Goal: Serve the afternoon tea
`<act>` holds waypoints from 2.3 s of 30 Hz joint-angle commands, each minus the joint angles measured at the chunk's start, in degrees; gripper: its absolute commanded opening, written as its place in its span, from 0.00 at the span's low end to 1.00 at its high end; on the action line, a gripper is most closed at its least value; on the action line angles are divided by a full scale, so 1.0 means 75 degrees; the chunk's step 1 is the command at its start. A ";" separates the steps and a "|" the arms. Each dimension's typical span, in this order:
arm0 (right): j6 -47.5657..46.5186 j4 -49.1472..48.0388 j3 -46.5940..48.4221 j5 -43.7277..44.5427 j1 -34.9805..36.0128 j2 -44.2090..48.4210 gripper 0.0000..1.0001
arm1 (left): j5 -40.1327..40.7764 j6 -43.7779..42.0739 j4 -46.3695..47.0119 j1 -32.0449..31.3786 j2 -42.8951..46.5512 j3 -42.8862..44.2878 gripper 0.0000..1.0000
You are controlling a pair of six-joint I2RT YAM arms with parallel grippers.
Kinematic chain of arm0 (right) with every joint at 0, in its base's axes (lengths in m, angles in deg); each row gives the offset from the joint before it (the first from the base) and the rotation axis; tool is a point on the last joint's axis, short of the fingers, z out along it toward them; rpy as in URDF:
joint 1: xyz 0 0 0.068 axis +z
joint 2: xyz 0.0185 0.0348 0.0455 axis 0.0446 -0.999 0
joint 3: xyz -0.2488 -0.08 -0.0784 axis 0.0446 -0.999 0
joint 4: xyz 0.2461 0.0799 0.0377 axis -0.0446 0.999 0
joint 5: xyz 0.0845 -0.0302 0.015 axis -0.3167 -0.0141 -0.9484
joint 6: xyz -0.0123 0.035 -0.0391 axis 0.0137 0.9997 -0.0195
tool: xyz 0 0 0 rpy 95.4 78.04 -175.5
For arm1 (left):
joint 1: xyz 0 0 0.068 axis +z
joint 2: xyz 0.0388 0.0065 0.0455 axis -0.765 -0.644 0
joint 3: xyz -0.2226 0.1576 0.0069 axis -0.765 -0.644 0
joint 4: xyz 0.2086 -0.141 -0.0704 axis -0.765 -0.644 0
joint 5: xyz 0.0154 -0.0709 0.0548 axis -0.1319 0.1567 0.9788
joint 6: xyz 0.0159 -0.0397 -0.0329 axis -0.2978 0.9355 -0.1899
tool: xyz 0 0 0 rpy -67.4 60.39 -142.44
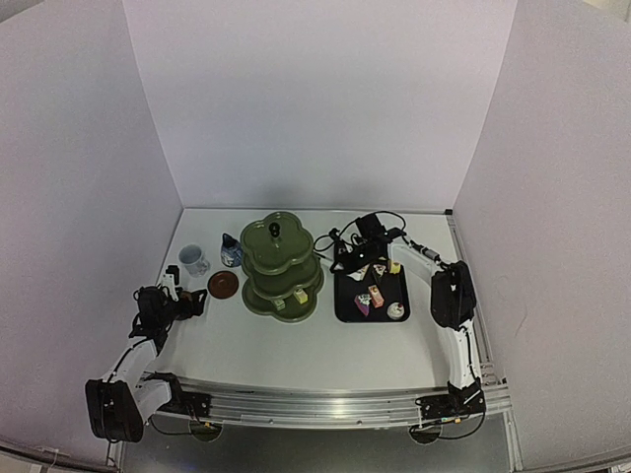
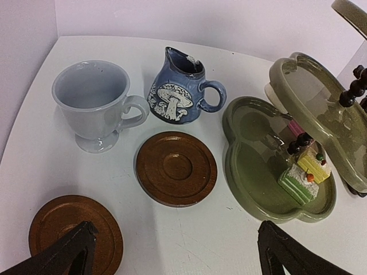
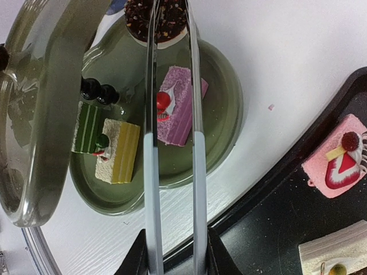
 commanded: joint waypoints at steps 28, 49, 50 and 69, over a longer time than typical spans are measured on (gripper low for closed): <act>-0.0675 -0.0320 -0.0108 -0.0101 0.0289 0.0214 0.34 | -0.0101 -0.0185 0.0115 -0.0016 -0.0128 0.0104 0.98; 0.1069 -0.0617 0.0399 0.1966 0.0160 0.0048 0.31 | -0.0231 -0.0232 0.0093 -0.0019 -0.0162 0.0137 0.99; 0.1148 -0.0647 0.0411 0.2051 0.0157 0.0079 0.31 | -0.0230 -0.0220 0.0095 -0.0018 -0.0151 0.0144 0.99; 0.2177 0.0105 -0.1039 0.3708 -0.0726 0.2066 0.32 | -0.0122 -0.0321 -0.0211 -0.0020 -0.0044 0.0361 0.99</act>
